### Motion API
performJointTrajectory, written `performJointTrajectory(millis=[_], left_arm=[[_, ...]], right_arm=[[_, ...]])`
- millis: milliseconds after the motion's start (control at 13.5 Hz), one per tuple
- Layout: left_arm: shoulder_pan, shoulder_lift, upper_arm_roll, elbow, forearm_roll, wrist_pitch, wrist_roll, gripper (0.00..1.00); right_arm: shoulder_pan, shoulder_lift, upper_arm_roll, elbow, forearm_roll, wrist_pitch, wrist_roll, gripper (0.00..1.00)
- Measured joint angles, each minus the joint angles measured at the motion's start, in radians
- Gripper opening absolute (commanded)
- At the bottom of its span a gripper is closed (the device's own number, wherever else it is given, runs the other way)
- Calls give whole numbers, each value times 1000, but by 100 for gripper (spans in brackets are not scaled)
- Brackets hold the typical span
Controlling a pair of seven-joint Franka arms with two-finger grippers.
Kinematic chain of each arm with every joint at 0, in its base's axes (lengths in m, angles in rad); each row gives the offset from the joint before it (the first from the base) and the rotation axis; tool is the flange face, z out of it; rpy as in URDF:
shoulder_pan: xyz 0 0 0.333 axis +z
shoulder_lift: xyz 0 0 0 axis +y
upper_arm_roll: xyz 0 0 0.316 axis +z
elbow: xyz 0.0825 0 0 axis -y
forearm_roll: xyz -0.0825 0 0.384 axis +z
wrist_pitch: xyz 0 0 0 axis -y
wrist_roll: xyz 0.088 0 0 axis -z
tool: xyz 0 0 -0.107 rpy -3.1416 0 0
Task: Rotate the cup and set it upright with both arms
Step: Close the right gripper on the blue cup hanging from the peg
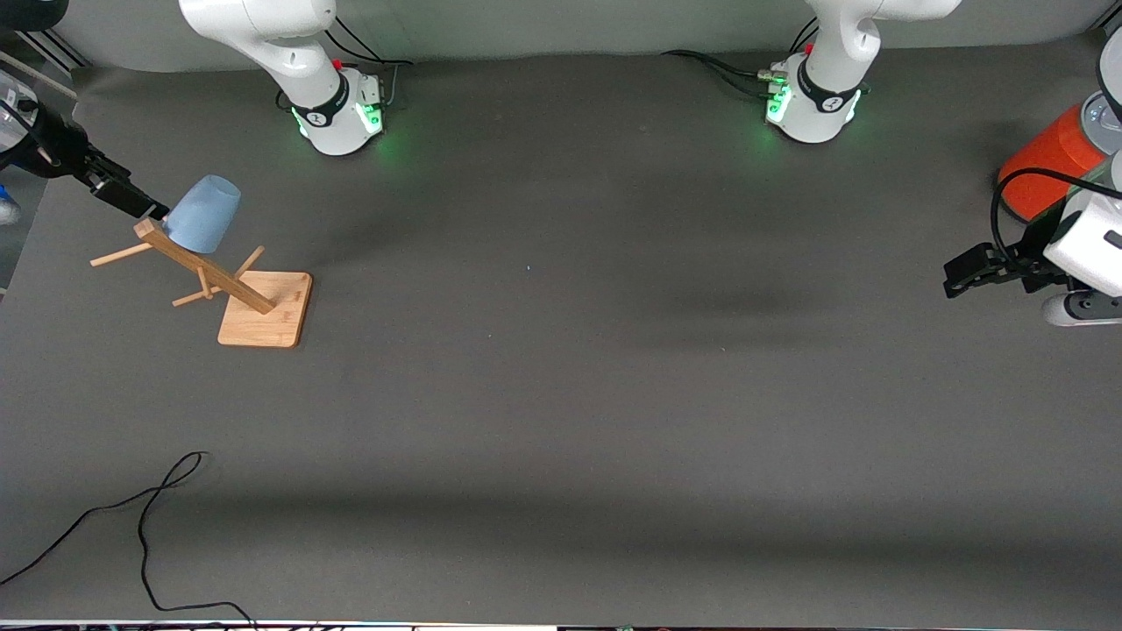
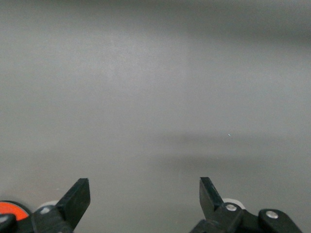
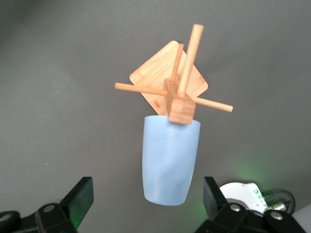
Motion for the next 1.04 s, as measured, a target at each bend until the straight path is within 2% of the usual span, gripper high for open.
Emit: performJointTrajectory(millis=[370,1037], left_arm=[[0,0,0,0,0,0,0,100],[0,0,0,0,-1,0,4,100]], right_arm=[[0,0,-13,-94,0,17,30,100],[-1,14,-24,-254,0,195,31,100]])
